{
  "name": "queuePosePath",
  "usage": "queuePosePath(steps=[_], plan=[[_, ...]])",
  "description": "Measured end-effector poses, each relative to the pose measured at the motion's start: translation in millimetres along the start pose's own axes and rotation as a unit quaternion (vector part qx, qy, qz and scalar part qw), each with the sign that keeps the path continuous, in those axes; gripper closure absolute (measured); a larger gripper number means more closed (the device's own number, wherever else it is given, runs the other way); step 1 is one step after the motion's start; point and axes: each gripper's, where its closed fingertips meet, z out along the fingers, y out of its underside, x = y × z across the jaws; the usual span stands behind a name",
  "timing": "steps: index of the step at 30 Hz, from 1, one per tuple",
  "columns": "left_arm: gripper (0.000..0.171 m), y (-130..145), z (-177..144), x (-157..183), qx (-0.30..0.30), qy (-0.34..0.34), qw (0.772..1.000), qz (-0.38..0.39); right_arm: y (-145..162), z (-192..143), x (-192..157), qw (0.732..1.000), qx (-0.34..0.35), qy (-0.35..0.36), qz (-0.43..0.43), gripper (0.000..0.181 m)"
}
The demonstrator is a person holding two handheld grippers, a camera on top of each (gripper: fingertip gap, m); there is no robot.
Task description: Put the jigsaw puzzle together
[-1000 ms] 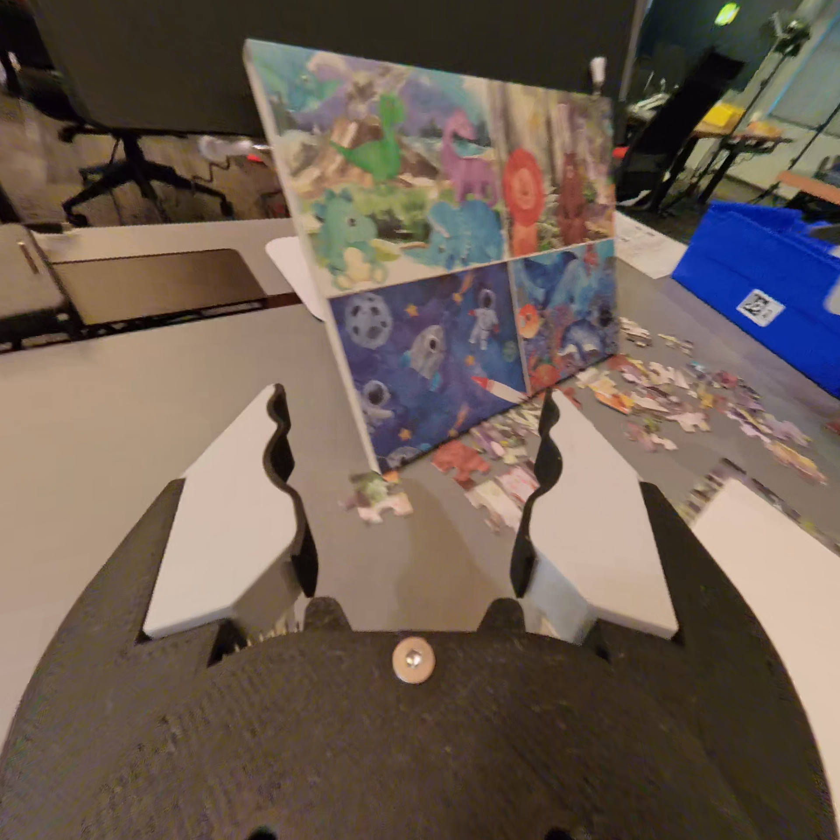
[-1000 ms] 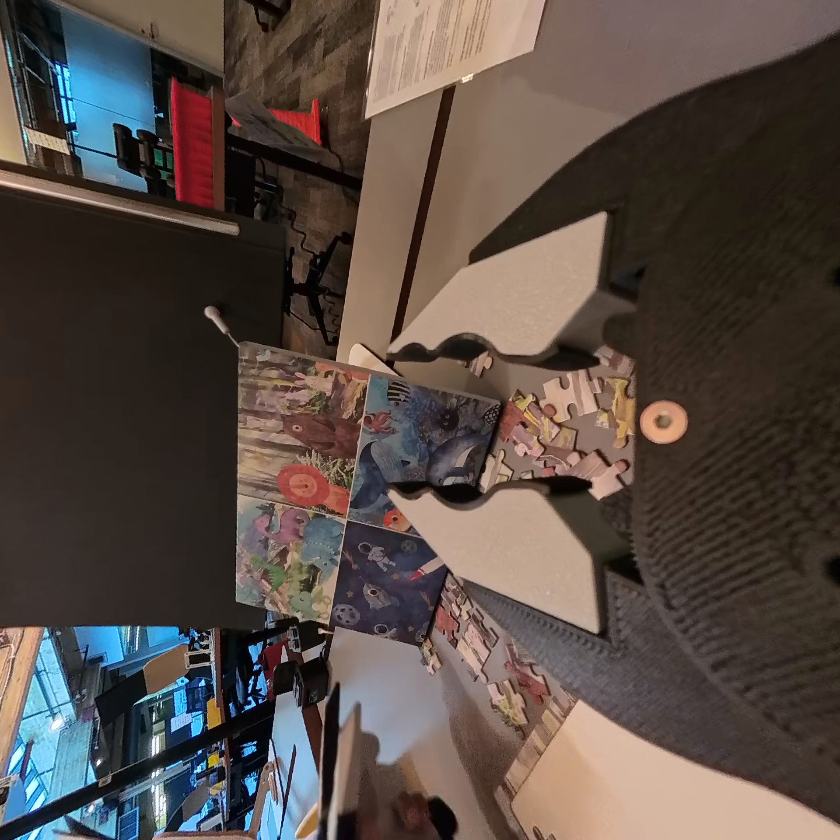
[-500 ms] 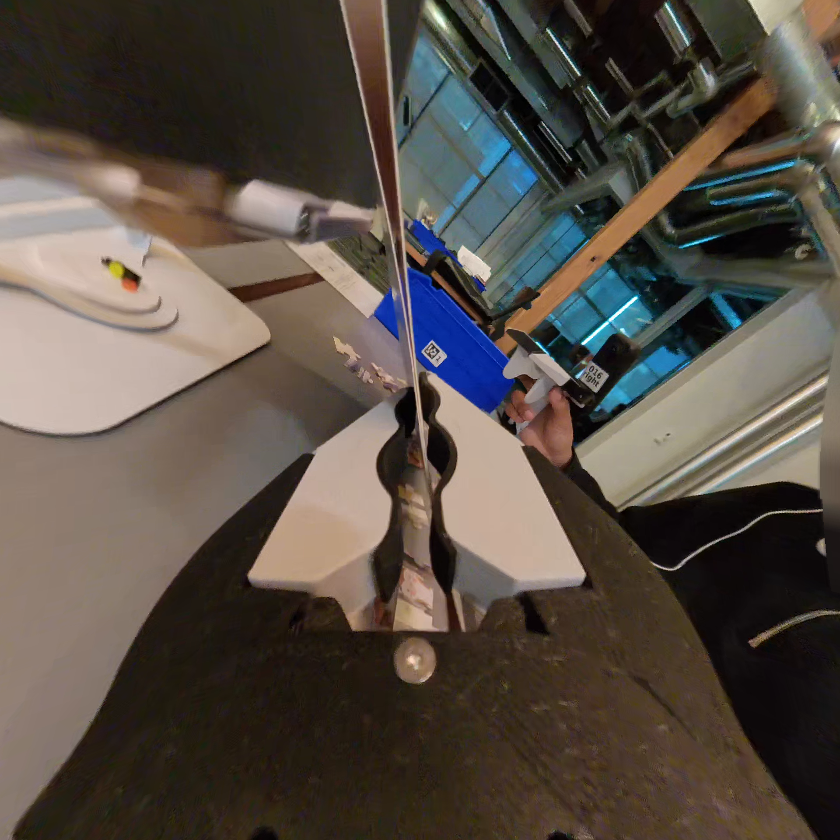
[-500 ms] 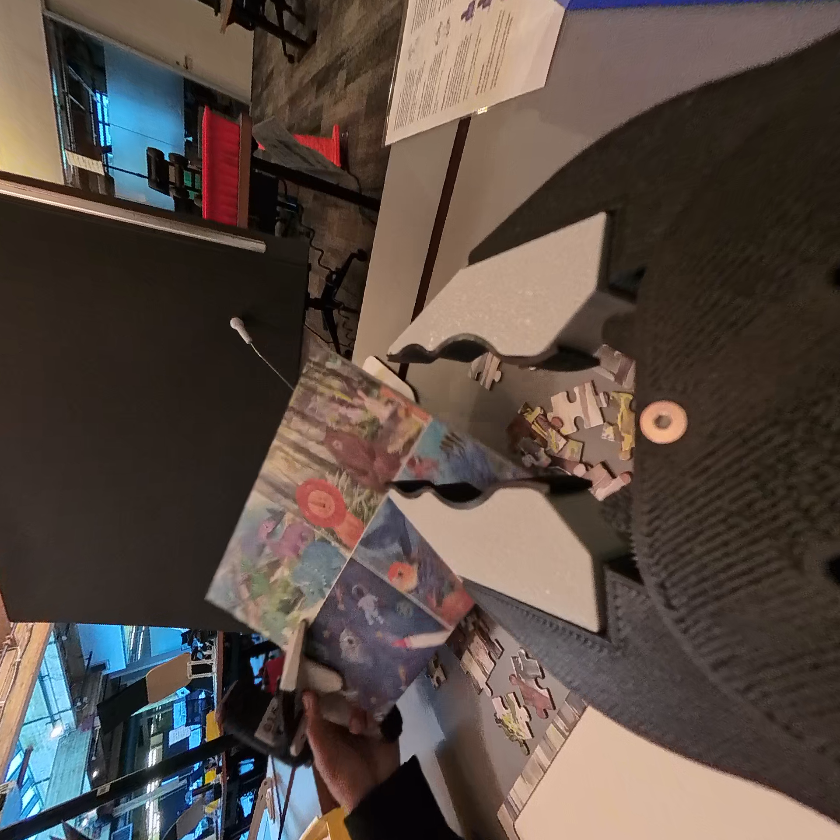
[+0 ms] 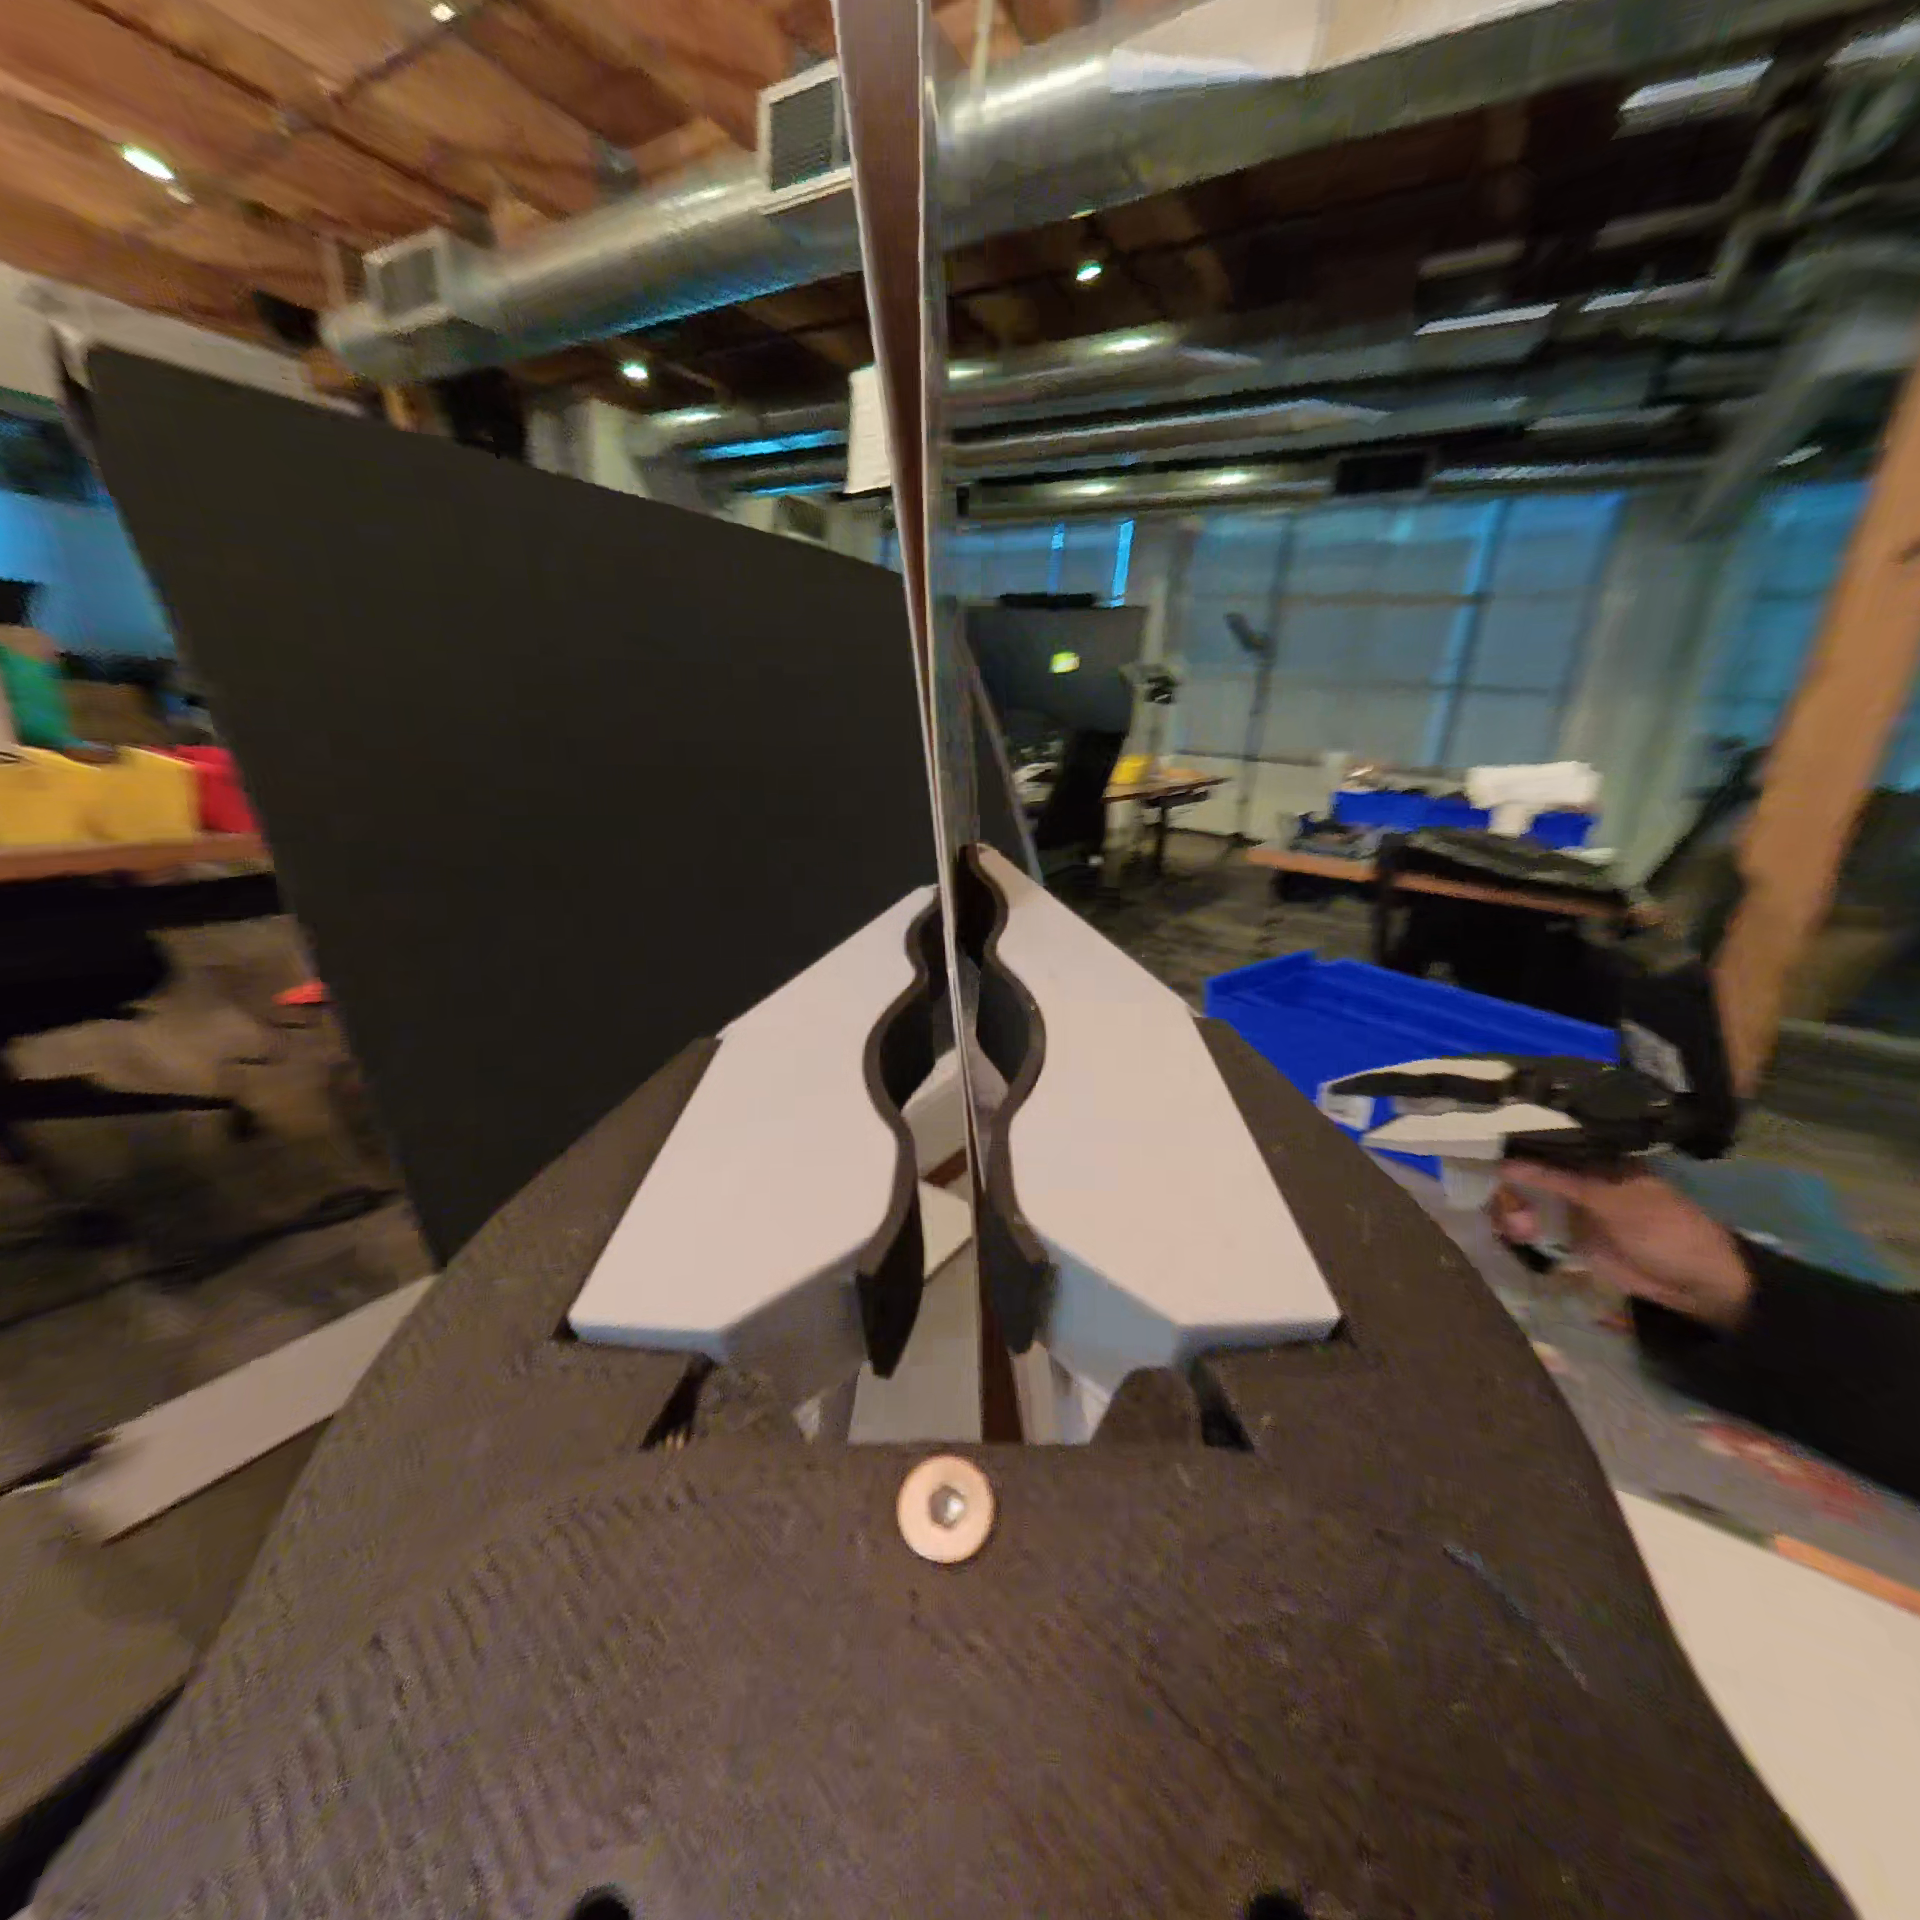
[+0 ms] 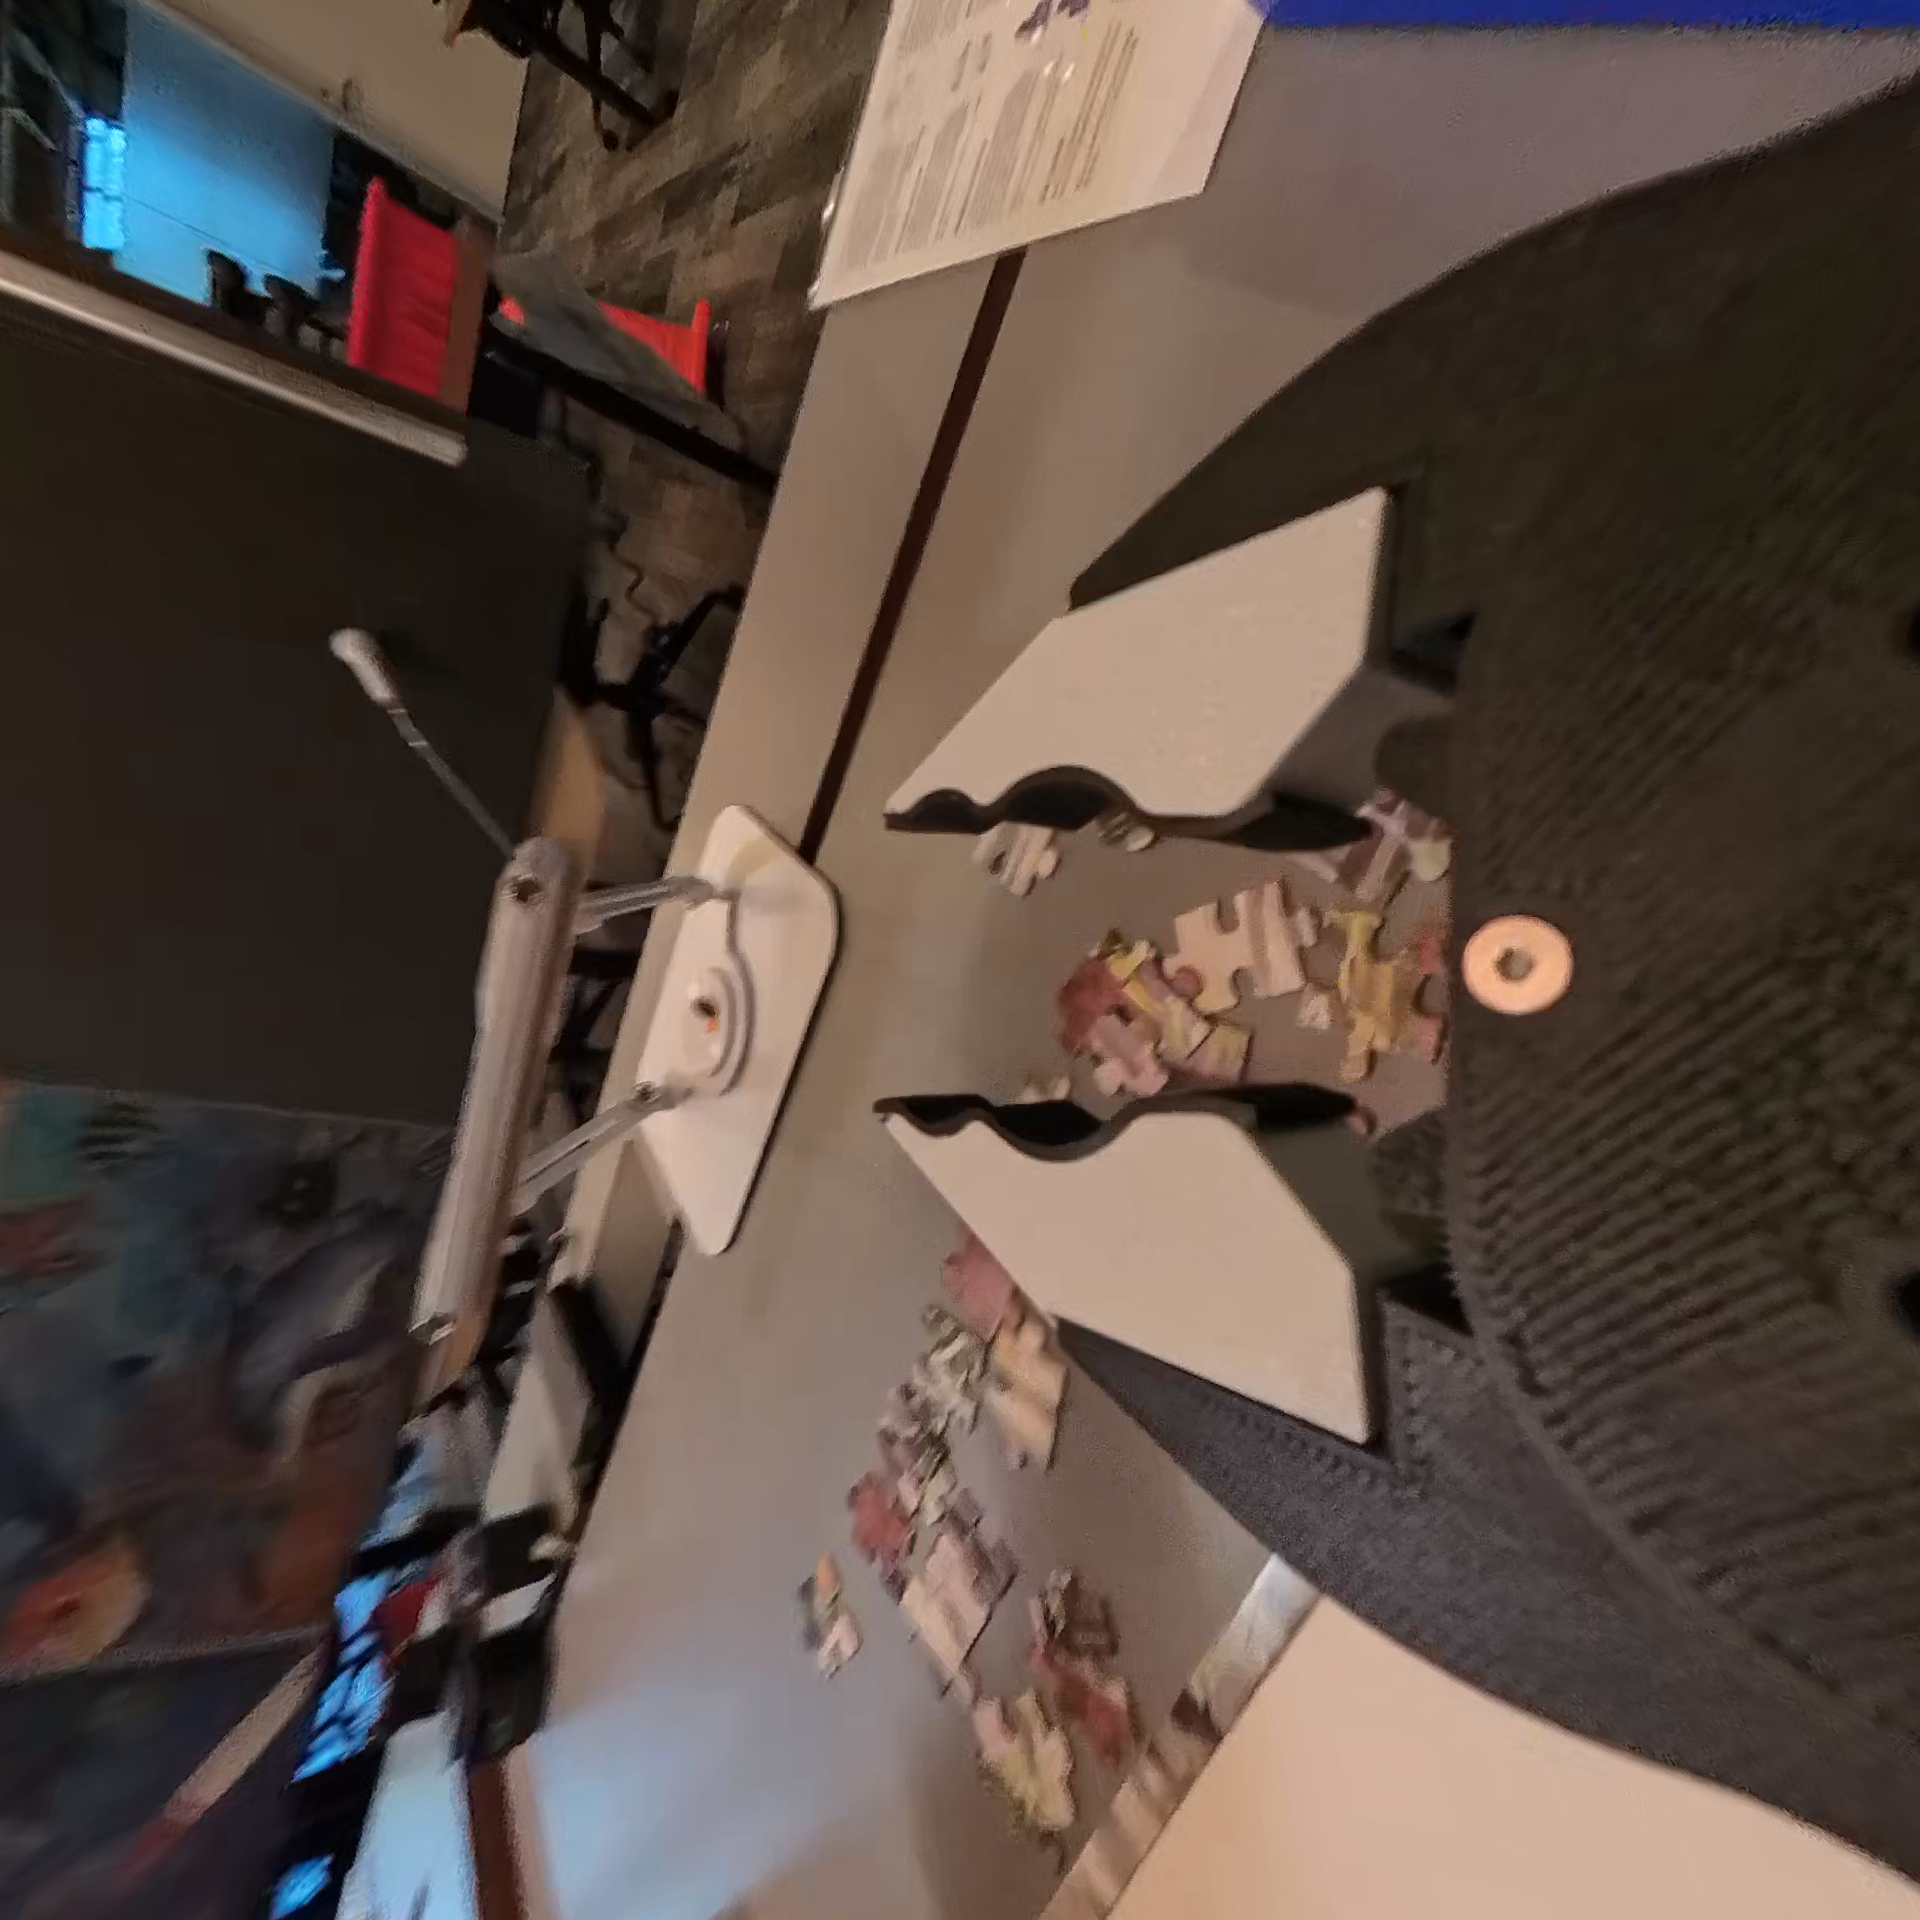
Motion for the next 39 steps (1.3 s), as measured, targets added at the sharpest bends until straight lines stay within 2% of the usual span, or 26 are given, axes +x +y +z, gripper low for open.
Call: queuePosePath(steps=[2, 5, 9, 11, 13, 16, 20, 23, 31, 33, 35, 39], plan=[[0.171, -4.2, -1.7, 0.0, -0.003, -0.025, 0.999, 0.029, 23.1, 10.4, 10.3, 0.998, -0.061, 0.021, -0.016, 0.128], [0.171, -11.3, -0.7, 5.1, 0.008, -0.036, 0.998, 0.055, 49.3, 31.6, 22.3, 0.986, -0.161, 0.015, 0.03, 0.12], [0.171, -14.0, 1.2, 9.4, 0.021, -0.024, 0.998, 0.046, 47.9, 76.2, 56.5, 0.972, -0.218, 0.016, 0.085, 0.122], [0.171, -13.5, 1.3, 9.7, 0.025, -0.017, 0.999, 0.036, 61.0, 100.2, 75.9, 0.96, -0.263, 0.02, 0.096, 0.129], [0.171, -12.8, 2.1, 10.7, 0.034, -0.009, 0.999, 0.02, 75.7, 118.9, 81.2, 0.948, -0.295, 0.005, 0.117, 0.132], [0.171, -2.7, 8.3, 10.3, 0.038, 0.003, 0.999, 0.0, 95.3, 130.8, 85.8, 0.939, -0.327, 0.011, 0.105, 0.133], [0.171, 19.5, 17.7, 5.0, 0.032, 0.01, 0.999, -0.016, 109.6, 131.9, 86.7, 0.94, -0.333, 0.014, 0.069, 0.139], [0.171, 31.5, 19.9, 1.9, 0.033, 0.013, 0.999, -0.017, 111.0, 118.1, 76.4, 0.94, -0.337, 0.001, 0.058, 0.149], [0.171, 35.8, 20.1, 0.3, 0.033, 0.017, 0.999, -0.024, 121.6, 16.8, 34.3, 0.92, -0.39, -0.029, 0.034, 0.149], [0.171, 36.8, 21.0, 0.3, 0.031, 0.015, 0.999, -0.019, 123.1, 0.2, 27.9, 0.913, -0.405, -0.034, 0.034, 0.149], [0.171, 38.1, 22.2, 0.7, 0.029, 0.014, 0.999, -0.017, 113.0, 3.4, 28.1, 0.922, -0.385, -0.034, 0.034, 0.15], [0.171, 39.6, 24.1, 2.9, 0.028, 0.015, 0.999, -0.017, 86.1, 48.1, 39.5, 0.946, -0.322, -0.024, 0.038, 0.147]])
